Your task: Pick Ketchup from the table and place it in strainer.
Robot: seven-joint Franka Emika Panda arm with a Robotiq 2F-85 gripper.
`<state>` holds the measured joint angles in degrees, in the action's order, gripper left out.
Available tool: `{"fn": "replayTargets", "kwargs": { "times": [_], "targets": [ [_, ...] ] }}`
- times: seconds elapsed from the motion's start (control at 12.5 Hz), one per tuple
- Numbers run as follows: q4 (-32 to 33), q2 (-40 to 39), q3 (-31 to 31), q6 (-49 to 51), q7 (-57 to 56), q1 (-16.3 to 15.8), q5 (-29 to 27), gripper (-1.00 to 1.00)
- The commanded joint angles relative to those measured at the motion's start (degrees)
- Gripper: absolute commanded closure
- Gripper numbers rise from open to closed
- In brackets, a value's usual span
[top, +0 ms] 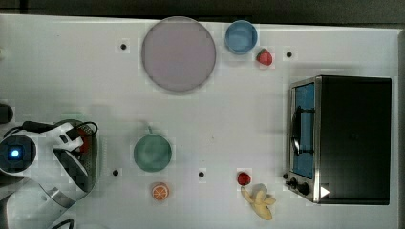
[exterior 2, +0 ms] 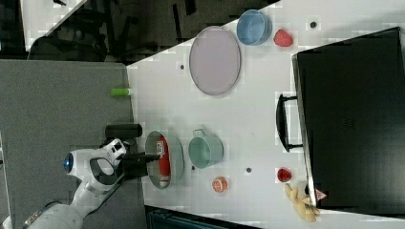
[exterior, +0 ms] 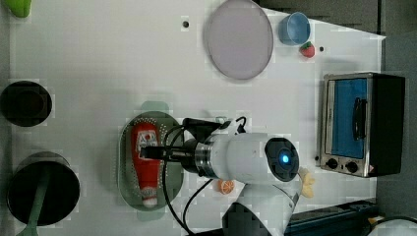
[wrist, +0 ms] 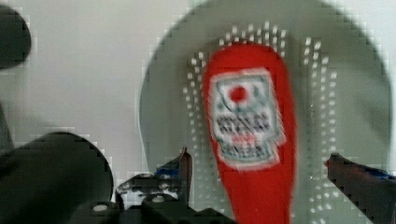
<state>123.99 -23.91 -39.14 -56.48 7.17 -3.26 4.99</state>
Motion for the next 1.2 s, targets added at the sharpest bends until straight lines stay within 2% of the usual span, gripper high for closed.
{"fn": "replayTargets", "kwargs": {
  "times": [0.08, 0.24, 0.48, 0.72, 0.96, 1.2],
  "targets": [
    [-1.63, 6.3, -0.03, 0.62, 4.82, 1.44, 0.02, -1.0],
    [-2.5, 11.44, 0.04, 7.07, 4.82, 3.79, -0.06, -1.0],
    [-5.99, 18.78, 0.68, 21.96, 4.61, 9.06, -0.8, -1.0],
    [-10.99, 24.05, 4.49, 30.73, 3.64, 13.63, -7.21, -1.0],
    [-15.67, 27.82, 10.57, 38.48, 1.14, 15.61, -8.58, -1.0],
    [-20.59, 29.41, 17.1, 48.86, -1.4, 16.02, -8.58, -1.0]
  ]
}}
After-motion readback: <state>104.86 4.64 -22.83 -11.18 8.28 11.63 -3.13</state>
